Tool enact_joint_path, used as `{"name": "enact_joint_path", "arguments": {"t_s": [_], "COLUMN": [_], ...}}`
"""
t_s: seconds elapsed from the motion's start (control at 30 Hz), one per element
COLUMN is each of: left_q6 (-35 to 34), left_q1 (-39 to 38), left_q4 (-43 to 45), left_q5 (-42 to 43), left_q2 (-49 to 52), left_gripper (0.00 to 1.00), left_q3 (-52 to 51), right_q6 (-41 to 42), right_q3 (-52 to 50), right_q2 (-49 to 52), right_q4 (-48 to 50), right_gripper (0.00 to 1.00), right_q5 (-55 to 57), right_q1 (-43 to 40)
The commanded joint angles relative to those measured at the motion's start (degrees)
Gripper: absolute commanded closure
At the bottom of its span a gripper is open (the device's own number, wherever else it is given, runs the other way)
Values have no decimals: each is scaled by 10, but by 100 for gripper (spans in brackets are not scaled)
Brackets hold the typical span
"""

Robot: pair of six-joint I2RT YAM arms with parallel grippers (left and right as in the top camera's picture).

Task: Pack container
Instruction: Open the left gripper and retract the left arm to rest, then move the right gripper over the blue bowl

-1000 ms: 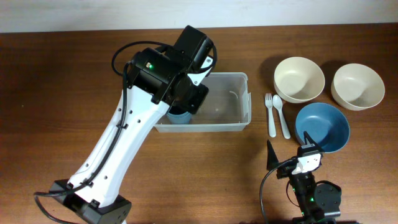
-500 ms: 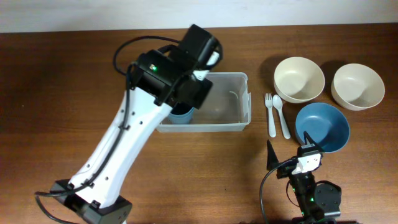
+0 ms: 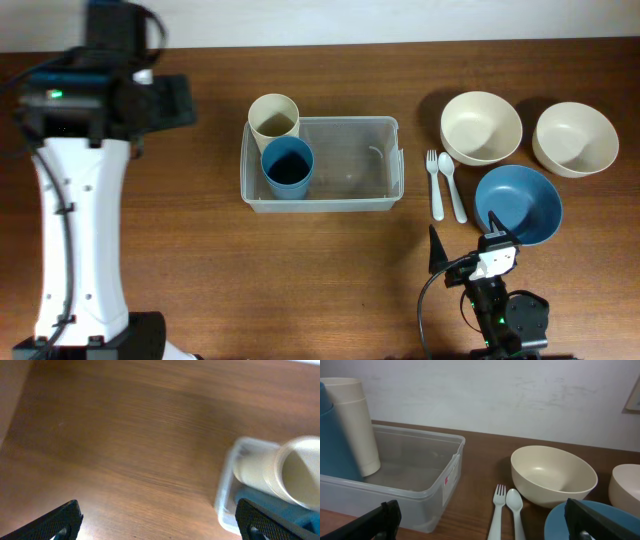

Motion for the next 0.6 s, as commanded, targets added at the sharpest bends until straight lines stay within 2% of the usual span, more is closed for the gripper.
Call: {"name": "enact_joint_path", "arguments": {"t_s": [0.0,0.23,0.57], "left_q6": [-38,-45,-54], "left_q1": [41,92,97], "left_q4": [-1,13,16], "left_q5": [-3,5,16], "left_q2": [8,72,156], "left_gripper": [0,0,0], "left_q3": [8,-17,-18], "right_q6": [0,0,0], "right_q3": [-3,-3,-3], "right_q2": [-4,-4,-4], "right_q4": [-3,-3,12], "right_gripper": [1,1,1], "right_q5": [-2,-2,21], "right_q1": [-4,-4,-4]}}
